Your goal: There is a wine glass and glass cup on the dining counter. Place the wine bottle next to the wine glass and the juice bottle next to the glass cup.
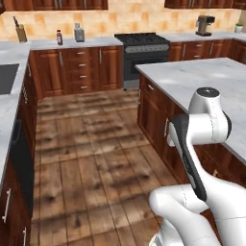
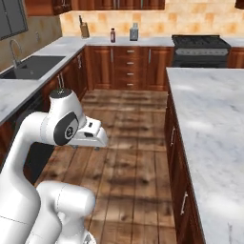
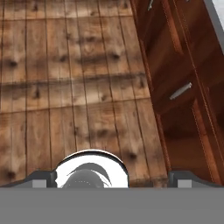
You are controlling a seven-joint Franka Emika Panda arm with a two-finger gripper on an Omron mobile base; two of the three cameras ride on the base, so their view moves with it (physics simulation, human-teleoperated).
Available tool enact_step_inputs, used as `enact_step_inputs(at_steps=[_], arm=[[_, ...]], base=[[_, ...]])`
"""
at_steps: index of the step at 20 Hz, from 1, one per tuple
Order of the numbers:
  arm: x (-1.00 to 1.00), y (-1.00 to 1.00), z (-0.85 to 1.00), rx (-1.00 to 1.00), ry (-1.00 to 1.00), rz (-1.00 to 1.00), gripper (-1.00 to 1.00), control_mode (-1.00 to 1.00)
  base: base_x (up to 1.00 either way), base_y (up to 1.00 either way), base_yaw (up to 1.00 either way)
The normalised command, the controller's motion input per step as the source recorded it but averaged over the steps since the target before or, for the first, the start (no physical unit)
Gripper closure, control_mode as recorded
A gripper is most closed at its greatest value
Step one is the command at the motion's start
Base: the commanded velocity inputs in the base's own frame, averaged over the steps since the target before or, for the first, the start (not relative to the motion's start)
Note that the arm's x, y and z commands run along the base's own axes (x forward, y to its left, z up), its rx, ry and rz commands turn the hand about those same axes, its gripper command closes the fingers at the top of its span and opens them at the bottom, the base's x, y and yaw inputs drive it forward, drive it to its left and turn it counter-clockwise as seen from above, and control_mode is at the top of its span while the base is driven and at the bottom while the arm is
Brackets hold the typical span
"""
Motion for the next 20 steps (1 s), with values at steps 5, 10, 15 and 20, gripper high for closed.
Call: enact_step_inputs(at_steps=[5,10,15,20], arm=[[0.0,0.0,0.0,0.0,0.0,0.0,-1.0,1.0],[0.0,0.0,0.0,0.0,0.0,0.0,-1.0,1.0],[0.0,0.0,0.0,0.0,0.0,0.0,-1.0,1.0],[0.0,0.0,0.0,0.0,0.0,0.0,-1.0,1.0]], base=[[0.94,0.34,0.0],[0.94,0.35,0.0],[0.94,0.39,0.01],[0.94,0.38,0.0]])
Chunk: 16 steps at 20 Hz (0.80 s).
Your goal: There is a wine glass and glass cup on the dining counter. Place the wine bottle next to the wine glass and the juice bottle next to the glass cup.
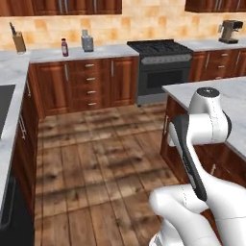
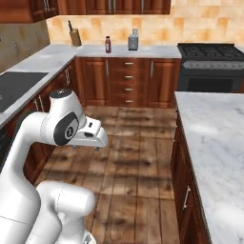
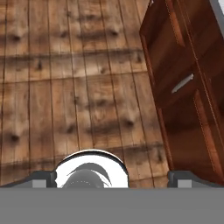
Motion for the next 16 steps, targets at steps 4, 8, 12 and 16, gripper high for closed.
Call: enact_step_inputs(at_steps=[4,8,12,16], arm=[[0.0,0.0,0.0,0.0,0.0,0.0,-1.0,1.0],[0.0,0.0,0.0,0.0,0.0,0.0,-1.0,1.0],[0.0,0.0,0.0,0.0,0.0,0.0,-1.0,1.0],[0.0,0.0,0.0,0.0,0.0,0.0,-1.0,1.0]], base=[[0.94,0.38,0.0],[0.94,0.4,0.0],[0.94,0.43,0.0],[0.93,0.45,0.0]])
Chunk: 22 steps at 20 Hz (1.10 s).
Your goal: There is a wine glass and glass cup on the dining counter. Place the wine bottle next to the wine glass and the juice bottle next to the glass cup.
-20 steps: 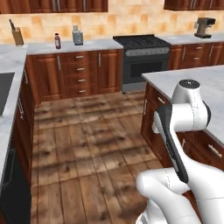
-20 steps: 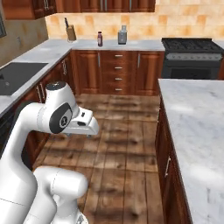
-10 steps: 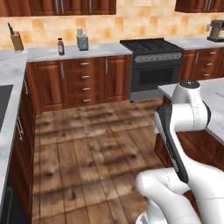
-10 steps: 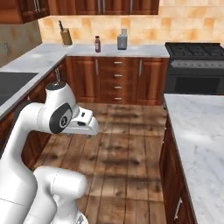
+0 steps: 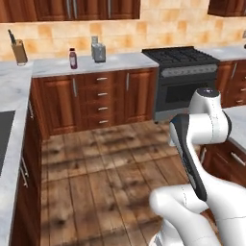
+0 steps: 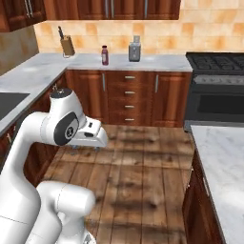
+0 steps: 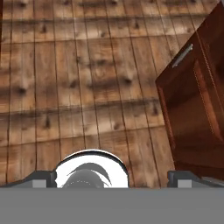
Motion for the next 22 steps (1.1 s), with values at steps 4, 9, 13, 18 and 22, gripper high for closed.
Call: enact_step_inputs(at_steps=[4,9,13,18,22], arm=[[0.0,0.0,0.0,0.0,0.0,0.0,-1.0,1.0],[0.0,0.0,0.0,0.0,0.0,0.0,-1.0,1.0],[0.0,0.0,0.0,0.0,0.0,0.0,-1.0,1.0],[0.0,0.0,0.0,0.0,0.0,0.0,-1.0,1.0],[0.0,0.0,0.0,0.0,0.0,0.0,-1.0,1.0]], base=[[0.92,0.46,0.0],[0.93,0.47,0.0],[0.88,0.51,0.07],[0.83,0.55,0.09],[0.87,0.57,0.04]])
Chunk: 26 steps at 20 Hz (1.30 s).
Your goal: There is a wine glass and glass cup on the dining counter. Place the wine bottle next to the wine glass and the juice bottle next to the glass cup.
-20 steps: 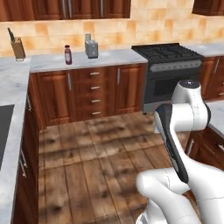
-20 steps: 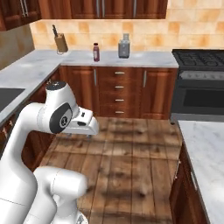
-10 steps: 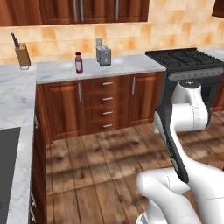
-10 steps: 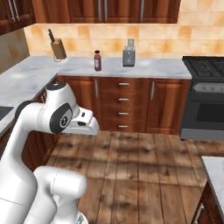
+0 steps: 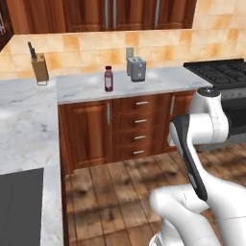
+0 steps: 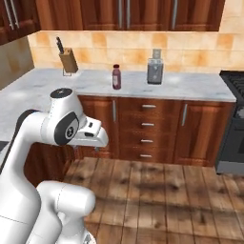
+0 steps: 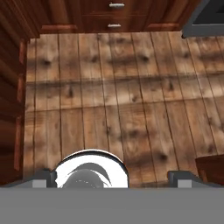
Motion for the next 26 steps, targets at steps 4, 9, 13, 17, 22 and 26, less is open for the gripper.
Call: enact_step_inputs(at_steps=[4,9,13,17,22,26], arm=[[0.0,0.0,0.0,0.0,0.0,0.0,-1.0,1.0],[0.0,0.0,0.0,0.0,0.0,0.0,-1.0,1.0],[0.0,0.0,0.0,0.0,0.0,0.0,-1.0,1.0],[0.0,0.0,0.0,0.0,0.0,0.0,-1.0,1.0],[0.0,0.0,0.0,0.0,0.0,0.0,-1.0,1.0],[0.0,0.0,0.0,0.0,0.0,0.0,-1.0,1.0]], base=[[0.89,0.56,0.01],[0.9,0.5,0.0],[0.94,0.22,0.06],[0.92,0.14,0.12],[0.9,0.11,0.1],[0.78,0.06,0.02]])
